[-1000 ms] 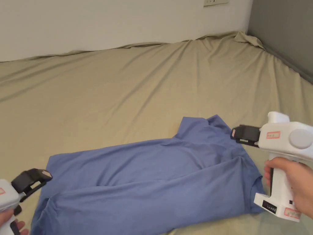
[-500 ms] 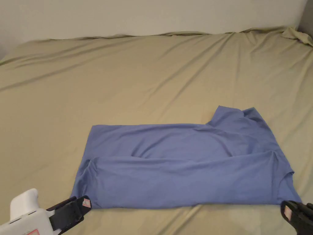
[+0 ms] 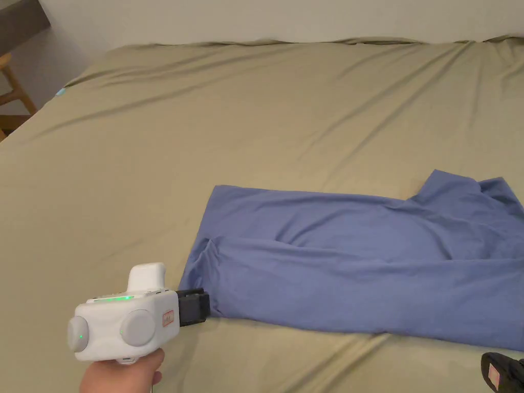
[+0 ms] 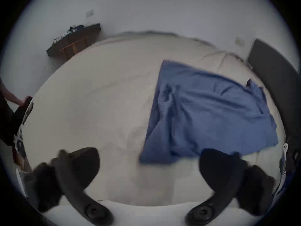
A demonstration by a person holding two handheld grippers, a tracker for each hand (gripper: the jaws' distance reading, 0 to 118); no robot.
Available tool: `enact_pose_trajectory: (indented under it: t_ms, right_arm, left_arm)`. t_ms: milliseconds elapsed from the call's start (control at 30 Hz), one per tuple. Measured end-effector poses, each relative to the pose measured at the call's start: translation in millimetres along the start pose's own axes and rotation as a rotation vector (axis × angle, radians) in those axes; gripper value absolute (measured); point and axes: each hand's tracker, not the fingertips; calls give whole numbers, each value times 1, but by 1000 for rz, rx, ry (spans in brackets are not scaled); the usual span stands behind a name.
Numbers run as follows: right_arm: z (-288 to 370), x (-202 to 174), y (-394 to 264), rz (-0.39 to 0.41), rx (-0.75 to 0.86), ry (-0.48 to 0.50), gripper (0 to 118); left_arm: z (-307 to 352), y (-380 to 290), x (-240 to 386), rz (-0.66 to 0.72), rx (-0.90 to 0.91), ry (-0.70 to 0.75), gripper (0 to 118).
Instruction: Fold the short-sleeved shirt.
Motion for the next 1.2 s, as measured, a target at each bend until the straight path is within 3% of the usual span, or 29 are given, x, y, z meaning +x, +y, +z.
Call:
enact_pose_trajectory:
  t_ms: [200, 233, 267, 300, 333, 433, 533, 567, 600, 667, 700, 733, 800, 967, 1000, 1033, 1067, 1100, 1133, 1167, 1200]
  right_arm:
    - [-10, 23, -9, -77, -75, -21, 2]
    - [-12, 29, -11, -96, -83, -26, 2]
    - [-13, 34, -14, -113, -84, -38, 2]
    - [-15, 42, -15, -138, -93, -71, 2]
    - [-17, 50, -15, -148, -114, -116, 2]
    - [-28, 70, -16, -116, -180, -260, 2]
    - [-43, 94, -14, -36, -143, -263, 4]
    - [-49, 104, -12, -35, -129, -274, 26]
    - [-55, 116, -8, -41, -108, -268, 77]
    - [-70, 139, 1, -71, -94, -267, 111]
    - [-82, 149, 4, -100, -130, -267, 118]
    - [-94, 157, 3, -107, -85, -252, 115]
    - [-109, 166, 10, -112, -170, -258, 117]
    - [-144, 164, -2, 25, -348, -307, 117]
    - [-144, 162, -2, 4, -323, -297, 115]
    - [-141, 160, 2, -25, -309, -293, 104]
    - [-134, 156, 5, -50, -270, -282, 84]
    - [-131, 150, 7, -20, -260, -289, 56]
    - [-130, 141, 8, 54, -246, -300, 9]
    - [-130, 135, 7, 109, -241, -299, 8]
    - [-127, 130, 8, 97, -239, -276, 8]
  left_arm:
    - [-36, 15, 21, -45, -46, 50, 118]
    - [-35, 17, 25, -47, -53, 42, 100]
    - [-31, 18, 28, -51, -47, 19, 65]
    - [-23, 18, 33, -56, -46, 4, 18]
    - [-17, 21, 40, -102, 22, 36, 3]
    - [0, 23, 49, -150, 44, -17, 2]
    - [10, 25, 47, -89, 56, -125, 2]
    - [12, 29, 44, -70, 44, -142, 3]
    - [14, 30, 42, -68, 44, -128, 3]
    - [18, 30, 44, -88, 54, -105, 3]
    - [20, 30, 44, -102, 55, -103, 3]
    - [21, 30, 44, -107, 54, -108, 3]
    - [20, 30, 43, -99, 52, -126, 3]
    - [23, 25, 47, -32, 10, -150, 3]
    - [23, 25, 48, -28, 4, -157, 3]
    - [24, 25, 48, -26, -4, -160, 3]
    - [25, 24, 49, -25, -11, -162, 3]
    - [28, 28, 45, -29, -1, -158, 3]
    - [30, 29, 44, -33, 2, -155, 3]
    - [31, 29, 42, -22, 3, -161, 3]
    - [33, 29, 39, 5, 4, -177, 3]
